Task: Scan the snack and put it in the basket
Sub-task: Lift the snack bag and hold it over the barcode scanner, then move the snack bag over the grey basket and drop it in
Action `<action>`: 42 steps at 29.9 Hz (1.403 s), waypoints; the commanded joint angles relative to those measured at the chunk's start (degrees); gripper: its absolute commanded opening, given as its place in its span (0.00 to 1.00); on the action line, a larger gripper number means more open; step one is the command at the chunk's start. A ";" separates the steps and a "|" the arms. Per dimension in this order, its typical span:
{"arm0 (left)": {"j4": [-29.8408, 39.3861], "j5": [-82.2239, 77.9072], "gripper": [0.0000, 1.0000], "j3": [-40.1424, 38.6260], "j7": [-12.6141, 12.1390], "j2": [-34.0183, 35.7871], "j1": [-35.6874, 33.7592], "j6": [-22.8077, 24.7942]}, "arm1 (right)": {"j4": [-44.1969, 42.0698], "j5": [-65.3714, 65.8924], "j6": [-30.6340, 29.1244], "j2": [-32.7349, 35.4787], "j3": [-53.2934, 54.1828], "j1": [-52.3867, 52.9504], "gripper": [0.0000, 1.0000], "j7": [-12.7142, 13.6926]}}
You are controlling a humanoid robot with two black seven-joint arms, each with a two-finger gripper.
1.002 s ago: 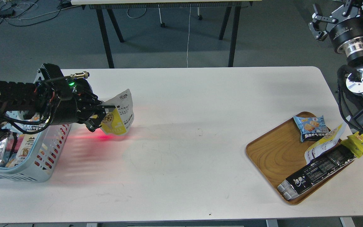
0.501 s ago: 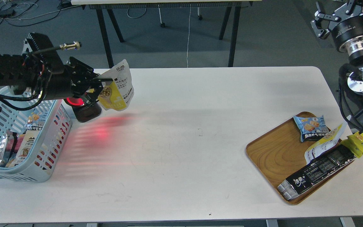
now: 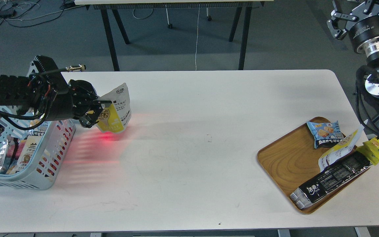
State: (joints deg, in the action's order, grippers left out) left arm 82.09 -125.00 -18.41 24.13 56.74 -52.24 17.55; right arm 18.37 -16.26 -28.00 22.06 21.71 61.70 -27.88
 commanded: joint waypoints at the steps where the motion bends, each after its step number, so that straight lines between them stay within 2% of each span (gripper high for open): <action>1: 0.00 0.00 0.00 0.04 0.12 0.21 0.12 -0.06 | 0.00 0.00 0.00 -0.09 0.00 0.00 0.98 0.02; 7: 0.79 0.00 0.00 0.12 0.12 0.47 1.26 -0.06 | 0.00 0.00 0.00 -0.44 0.00 -0.09 0.98 -0.07; 13: 6.94 0.00 0.00 -0.31 -0.05 3.55 1.53 0.20 | 0.00 0.00 0.00 -0.35 0.00 -0.09 0.98 -0.07; 28: 7.21 0.00 0.00 -0.05 0.12 4.86 1.70 -0.50 | 0.00 0.00 0.00 -0.44 0.09 -0.09 0.98 -0.12; 31: 9.92 0.00 0.00 -0.58 0.21 9.07 1.79 -1.11 | 0.00 0.00 0.00 -0.35 0.09 0.00 0.98 -0.07; 33: 11.59 0.00 0.00 -1.10 0.12 11.45 1.70 -3.39 | -0.09 0.00 0.00 -0.35 0.09 0.00 0.98 -0.12; 35: 11.78 0.00 0.01 -2.94 0.04 12.68 1.62 -5.50 | -0.09 0.00 0.00 -0.26 0.09 0.00 0.98 -0.12; 40: 11.51 7.11 0.01 -6.73 0.30 18.56 1.62 -6.30 | -0.09 0.00 0.00 -0.62 0.09 -0.17 0.98 -0.12; 42: 10.64 11.42 0.01 -8.04 1.26 21.29 1.27 -6.30 | -0.09 0.00 0.00 -0.62 0.09 -0.26 0.98 -0.12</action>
State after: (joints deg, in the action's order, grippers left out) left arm 93.62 -118.78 -24.74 24.41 74.45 -50.67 11.44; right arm 18.26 -16.26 -28.00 21.56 21.80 61.61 -28.01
